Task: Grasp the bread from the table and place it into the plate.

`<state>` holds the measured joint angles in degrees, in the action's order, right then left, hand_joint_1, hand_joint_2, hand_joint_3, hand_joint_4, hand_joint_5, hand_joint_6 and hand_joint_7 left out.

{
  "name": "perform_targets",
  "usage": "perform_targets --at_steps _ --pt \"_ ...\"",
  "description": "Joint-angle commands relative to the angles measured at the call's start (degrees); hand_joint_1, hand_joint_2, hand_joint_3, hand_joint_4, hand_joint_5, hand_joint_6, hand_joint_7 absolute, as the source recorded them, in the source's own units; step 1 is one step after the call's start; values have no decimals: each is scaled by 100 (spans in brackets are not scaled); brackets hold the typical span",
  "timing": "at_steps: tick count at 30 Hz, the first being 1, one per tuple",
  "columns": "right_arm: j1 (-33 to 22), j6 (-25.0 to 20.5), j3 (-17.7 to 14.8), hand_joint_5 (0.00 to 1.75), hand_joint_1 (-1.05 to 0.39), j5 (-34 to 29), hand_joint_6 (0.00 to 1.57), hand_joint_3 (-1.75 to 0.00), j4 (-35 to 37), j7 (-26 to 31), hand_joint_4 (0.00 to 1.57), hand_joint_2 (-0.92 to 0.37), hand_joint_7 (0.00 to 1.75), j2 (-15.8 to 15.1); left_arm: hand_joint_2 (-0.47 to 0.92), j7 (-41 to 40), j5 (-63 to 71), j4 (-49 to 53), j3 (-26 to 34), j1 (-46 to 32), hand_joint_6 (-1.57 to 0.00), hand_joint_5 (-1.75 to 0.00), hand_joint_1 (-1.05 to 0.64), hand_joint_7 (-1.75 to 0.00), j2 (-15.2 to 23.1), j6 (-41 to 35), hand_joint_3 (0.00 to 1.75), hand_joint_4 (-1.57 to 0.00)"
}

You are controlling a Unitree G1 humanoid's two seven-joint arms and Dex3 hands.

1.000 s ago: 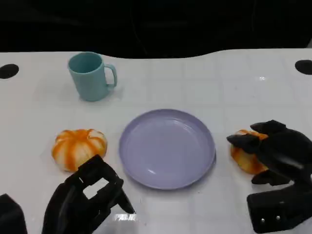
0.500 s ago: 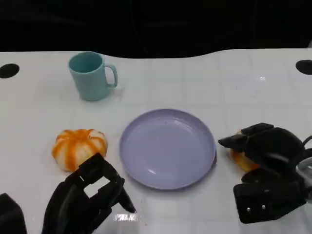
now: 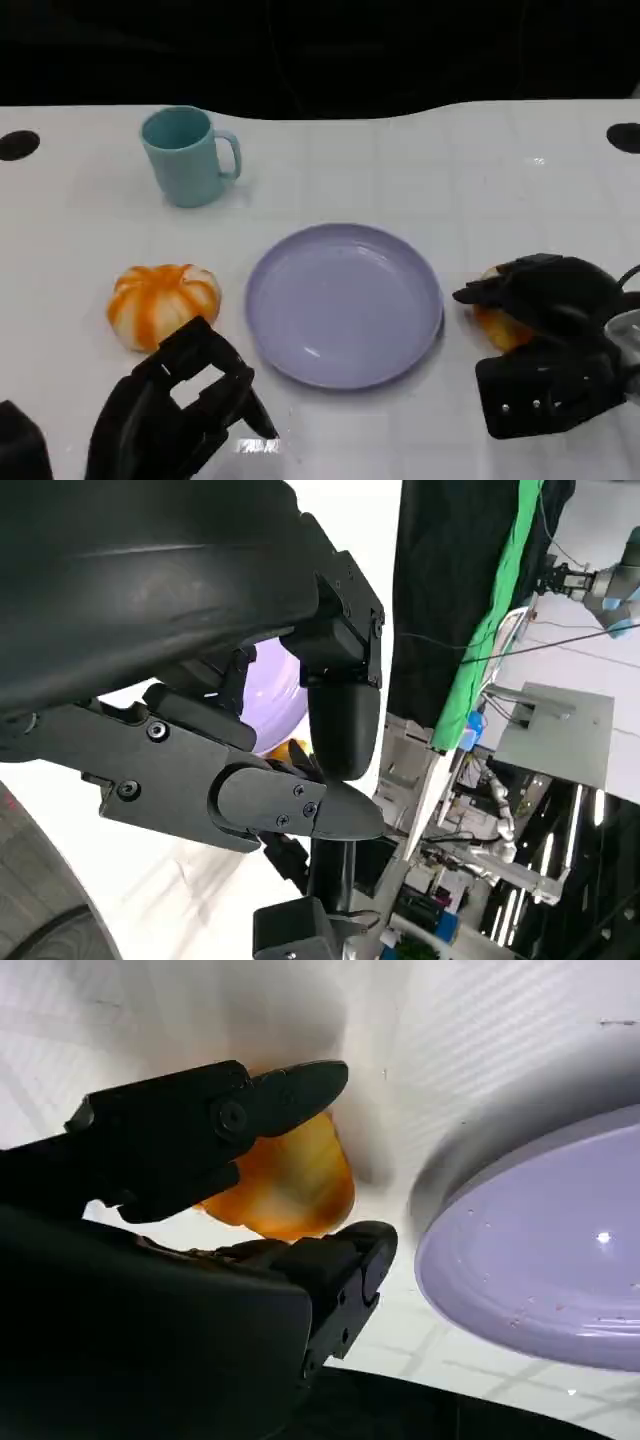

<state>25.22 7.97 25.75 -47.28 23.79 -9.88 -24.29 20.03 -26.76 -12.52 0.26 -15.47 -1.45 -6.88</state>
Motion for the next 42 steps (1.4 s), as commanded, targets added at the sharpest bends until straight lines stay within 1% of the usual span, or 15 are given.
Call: perform_targets --at_steps 1,10,18,23,24,25,26,27,28,29,30,31,35,38,42 --pt "131 -23 5 9 -36 21 50 0 9 -194 38 -85 1 -215 92 -35 11 -62 24 -45 -53 -175 -59 -160 40 -13 21 -69" --pt "272 -257 73 8 -35 -23 54 0 -79 -804 44 -85 2 -274 92 -87 98 -162 -14 -92 -54 -175 -60 -160 66 -18 23 -69" --pt "432 -190 183 11 -32 -46 67 0 248 -652 61 -84 5 -224 92 -83 76 -186 -13 -119 -53 -175 -61 -161 43 -16 23 -69" --pt "526 -138 269 22 -27 -48 86 -1 550 -386 87 -87 10 -163 92 -91 96 -198 -24 -133 -51 -175 -61 -162 41 -4 23 -68" --pt "556 -99 292 36 -25 -53 91 -1 666 -284 88 -89 9 -139 92 -98 101 -206 -27 -135 -51 -175 -61 -163 42 -7 23 -68" --pt "580 -53 312 62 -21 -60 101 0 773 -161 87 -90 8 -118 92 -100 100 -213 -29 -137 -51 -175 -61 -163 42 -11 23 -68" --pt "604 48 345 70 -20 -97 105 0 905 77 86 -91 8 -105 92 -107 85 -224 -28 -142 -51 -175 -61 -163 37 -28 23 -68" --pt "633 144 382 105 -17 -138 114 0 1028 306 80 -90 11 -99 92 -119 70 -236 -27 -145 -50 -175 -61 -163 33 -47 23 -68" --pt "666 236 417 123 -16 -178 117 0 1161 552 77 -90 13 -90 92 -130 57 -249 -27 -149 -50 -175 -61 -163 30 -67 23 -67" --pt "706 332 448 144 -15 -205 121 0 1317 826 74 -90 17 -73 92 -133 50 -257 -26 -151 -50 -175 -60 -163 26 -74 22 -67" --pt "751 413 484 158 -14 -235 117 0 1463 1068 72 -90 32 -61 92 -128 50 -257 -26 -152 -50 -175 -60 -163 24 -69 22 -67" --pt "798 533 520 166 -13 -275 107 0 1615 1355 72 -90 57 -58 92 -124 60 -256 -27 -151 -50 -175 -60 -163 25 -62 22 -67" --pt "1010 853 681 174 -12 -470 80 -5 2195 2286 82 -92 130 -26 92 -117 49 -266 -21 -159 -50 -175 -60 -163 23 -74 22 -67" --pt "1111 1078 672 175 -12 -408 70 -8 2556 2761 85 -92 152 36 92 -104 60 -265 -21 -161 -49 -175 -59 -163 29 -60 24 -66" --pt "1186 1257 636 175 -12 -356 66 -11 2895 3246 88 -91 164 113 92 -111 83 -271 -28 -167 -49 -175 -58 -163 36 -64 25 -66"
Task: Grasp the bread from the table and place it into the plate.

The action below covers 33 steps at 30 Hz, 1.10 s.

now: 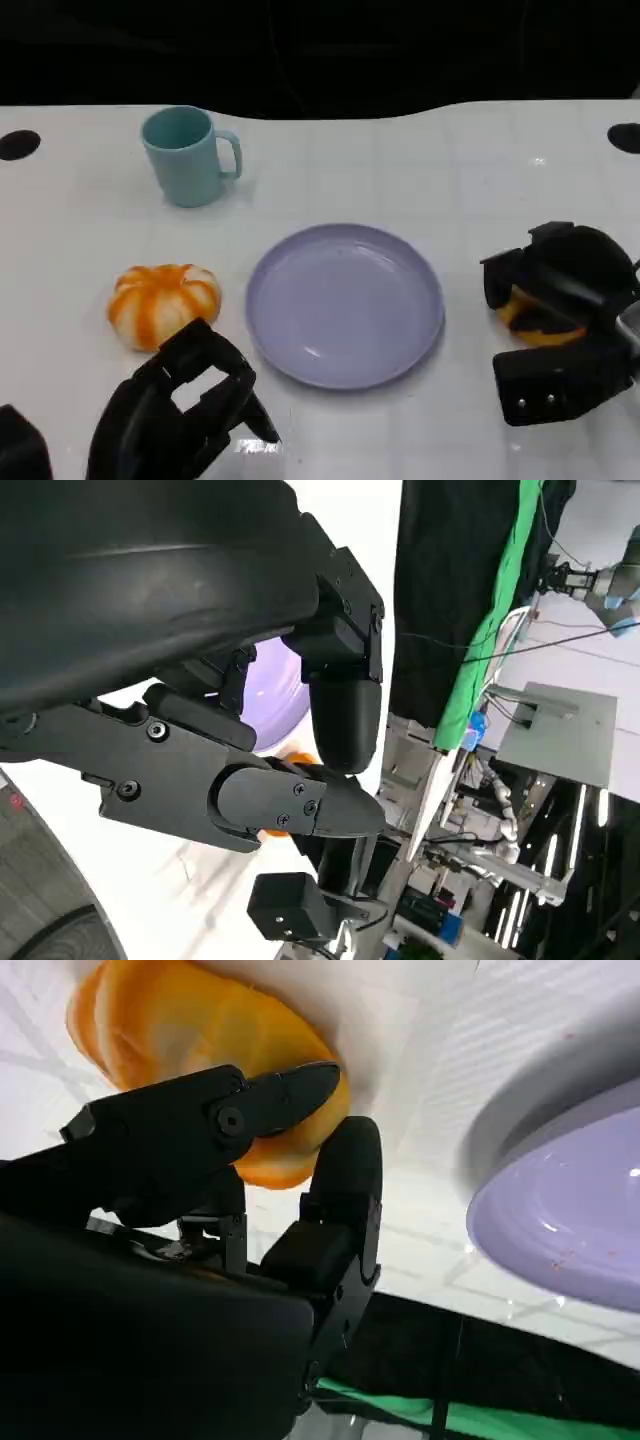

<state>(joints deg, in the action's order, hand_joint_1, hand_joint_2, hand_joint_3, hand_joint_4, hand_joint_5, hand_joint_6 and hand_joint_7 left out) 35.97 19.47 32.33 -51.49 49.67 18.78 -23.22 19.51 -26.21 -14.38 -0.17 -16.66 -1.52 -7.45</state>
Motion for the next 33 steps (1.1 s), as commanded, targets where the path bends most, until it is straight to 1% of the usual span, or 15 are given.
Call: perform_targets --at_steps 1,7,8,10,11,12,14,17,20,24,26,28,31,33 --pt "121 142 -31 175 -13 77 66 -12 342 456 88 -91 165 10 92 -57 28 -85 14 -49 -48 -175 -58 -163 46 -9 26 -66" --pt "123 277 -154 175 -9 294 68 -15 334 616 87 -90 165 47 92 -27 50 1 13 -22 -48 -175 -57 -164 35 55 27 -66" --pt "105 359 -211 175 -9 388 68 -16 308 659 87 -90 165 58 92 -32 51 16 16 -18 -48 -175 -57 -164 29 58 27 -66" --pt "74 474 -298 175 -6 533 70 -63 243 696 89 -64 165 67 92 -40 54 29 20 -13 -48 -175 -57 -163 25 51 27 -66" --pt "63 526 -334 175 -6 587 71 -80 204 712 90 -56 164 65 92 -43 48 27 21 -12 -48 -175 -57 -163 25 40 26 -66" --pt "57 565 -361 175 -7 598 75 -96 145 766 91 -47 160 55 92 -37 40 37 23 -6 -48 -175 -57 -163 22 38 26 -66" --pt "41 655 -401 175 -7 625 82 -116 55 873 94 -36 152 38 92 -36 19 49 30 2 -49 -175 -57 -163 8 29 26 -66" --pt "-61 808 -588 175 -5 848 87 -124 -247 859 97 -31 147 36 92 -65 26 44 33 7 -49 -175 -56 -162 -3 4 25 -66" --pt "-195 1028 -767 175 0 1089 90 -130 -585 774 98 -28 147 46 92 -57 32 54 36 13 -50 -175 -56 -163 -7 4 25 -66" --pt "-338 1079 -867 175 3 1140 89 -134 -1051 753 100 -24 154 87 92 -47 56 92 34 28 -50 -175 -56 -162 -3 25 25 -66" --pt "-377 1088 -895 175 3 1158 88 -135 -1249 737 101 -23 154 123 92 -40 62 120 37 43 -50 -175 -56 -162 -4 40 25 -66" --pt "-390 1126 -922 175 4 1194 86 -142 -1396 717 102 -18 161 173 92 -50 43 132 46 51 -51 -175 -57 -162 -13 19 24 -66" --pt "-377 1215 -978 175 4 1261 80 -144 -1519 696 102 -15 170 294 91 -29 22 163 57 63 -51 -175 -58 -162 -15 26 23 -67" --pt "-350 1281 -1000 175 4 1285 79 -145 -1563 677 102 -15 173 375 91 2 15 196 65 75 -51 -175 -58 -162 -9 48 22 -67"
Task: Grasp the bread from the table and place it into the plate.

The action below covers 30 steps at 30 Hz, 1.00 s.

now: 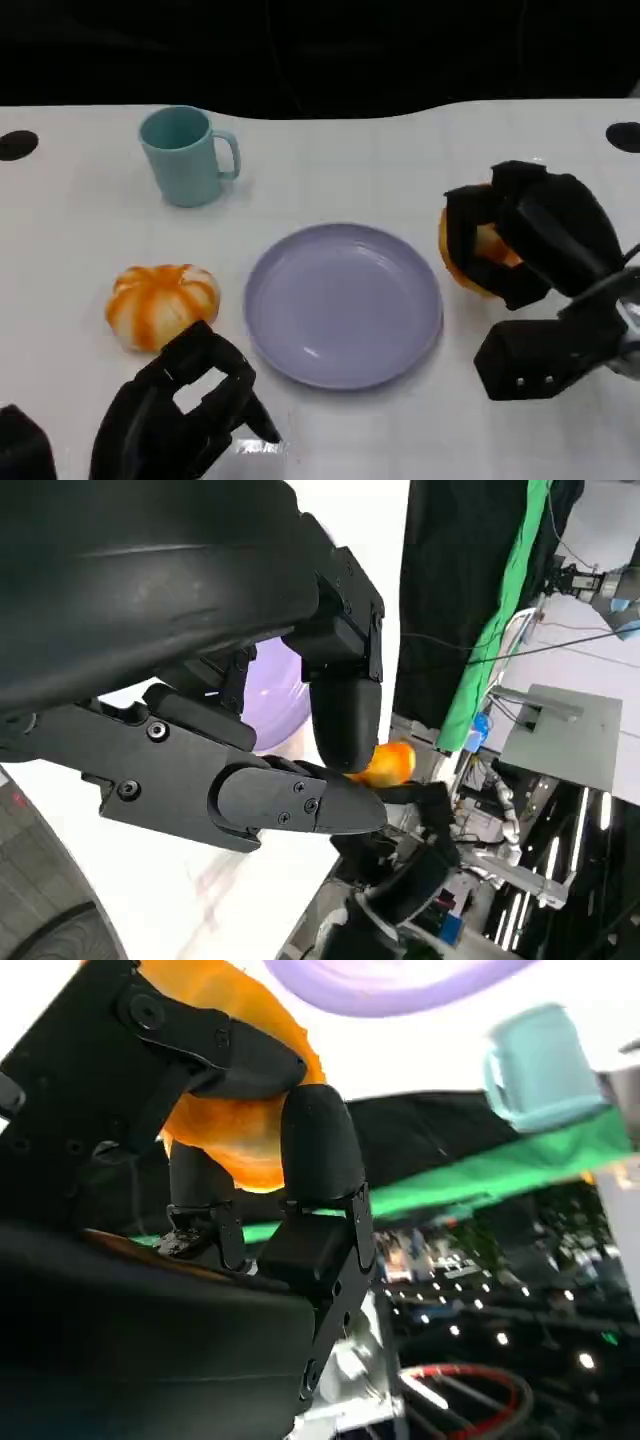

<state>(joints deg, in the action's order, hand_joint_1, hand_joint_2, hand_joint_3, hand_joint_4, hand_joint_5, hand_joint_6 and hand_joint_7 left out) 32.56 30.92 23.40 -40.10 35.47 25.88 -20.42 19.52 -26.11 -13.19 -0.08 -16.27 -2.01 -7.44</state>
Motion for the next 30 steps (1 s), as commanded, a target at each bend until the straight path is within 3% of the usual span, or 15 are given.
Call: perform_targets --at_steps 1,10,15,23,25,30 --pt "9 164 -112 175 3 168 78 -146 -158 -56 103 -16 173 141 92 12 6 91 58 42 -51 -175 -58 -162 45 56 22 -67" --pt "219 462 -75 175 -7 281 79 -158 -116 -212 105 -14 175 625 92 5 -12 146 74 80 -53 -175 -58 -162 36 54 20 -68" --pt "332 540 66 175 -8 228 78 -154 22 -524 103 -15 175 860 92 -11 21 143 58 79 -53 -175 -58 -162 31 73 19 -69" --pt "497 581 256 175 -6 121 80 -149 547 -540 103 -16 171 1155 92 -4 -1 146 54 76 -54 -175 -56 -159 13 64 21 -69" --pt "517 600 263 175 -4 180 81 -148 678 -645 102 -16 168 1207 92 -11 12 144 52 75 -55 -175 -56 -159 12 73 21 -69" --pt "569 774 238 173 -4 402 91 -143 1011 -1007 93 -24 129 1289 92 -18 21 151 50 70 -55 -175 -56 -158 6 81 21 -69"
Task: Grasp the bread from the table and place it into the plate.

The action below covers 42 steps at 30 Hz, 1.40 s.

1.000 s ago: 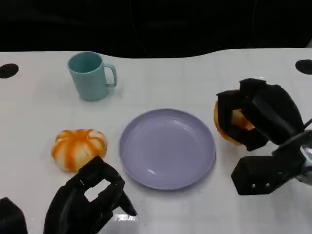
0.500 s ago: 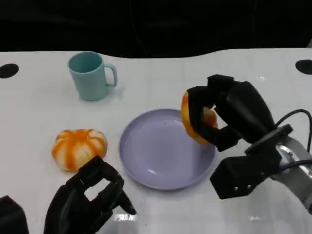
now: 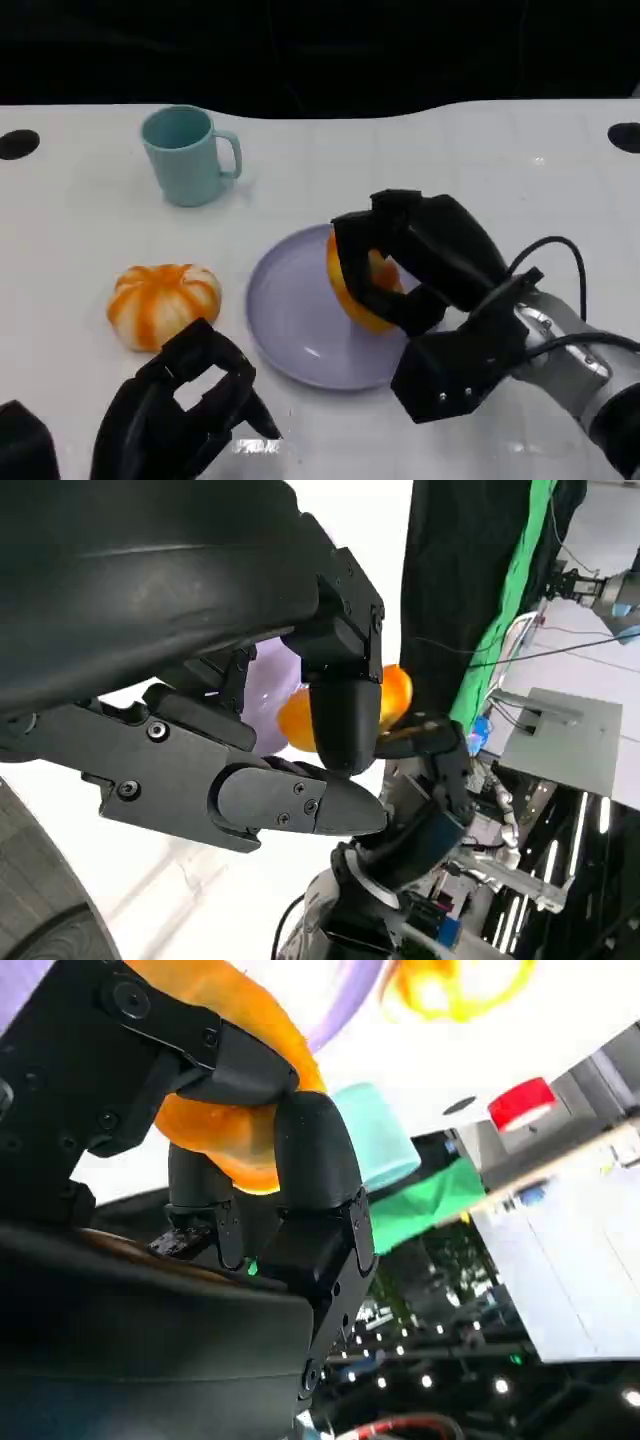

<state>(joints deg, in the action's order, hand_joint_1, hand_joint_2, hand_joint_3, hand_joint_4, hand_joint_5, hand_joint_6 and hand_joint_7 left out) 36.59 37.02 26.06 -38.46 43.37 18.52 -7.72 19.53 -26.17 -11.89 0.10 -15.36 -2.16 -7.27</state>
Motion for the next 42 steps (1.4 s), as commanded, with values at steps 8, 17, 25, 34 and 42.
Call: perform_targets --at_steps 8,17,25,34,42 --pt "114 -89 -37 97 -26 339 63 -62 107 -933 56 -56 47 -26 92 -18 32 -2 24 -50 -56 -175 -56 -157 31 75 21 -68" --pt "7 -272 -97 29 -63 623 32 -19 -185 -1855 15 -92 0 -150 92 -23 54 22 26 -29 -56 -175 -57 -158 39 90 19 -68" --pt "-265 -771 -226 21 -75 955 15 -29 -934 -2655 0 -92 0 -310 92 -2 32 20 24 -34 -56 -175 -55 -157 22 109 19 -68" --pt "-802 -840 -516 22 -73 1401 15 -28 -1885 -3184 1 -92 0 -735 92 -28 54 19 16 -27 -57 -175 -55 -156 19 110 20 -68" --pt "-1446 -622 -906 32 -71 1840 25 -28 -2555 -3199 14 -92 5 -989 92 -41 61 37 17 -13 -58 -175 -55 -155 17 98 19 -68"
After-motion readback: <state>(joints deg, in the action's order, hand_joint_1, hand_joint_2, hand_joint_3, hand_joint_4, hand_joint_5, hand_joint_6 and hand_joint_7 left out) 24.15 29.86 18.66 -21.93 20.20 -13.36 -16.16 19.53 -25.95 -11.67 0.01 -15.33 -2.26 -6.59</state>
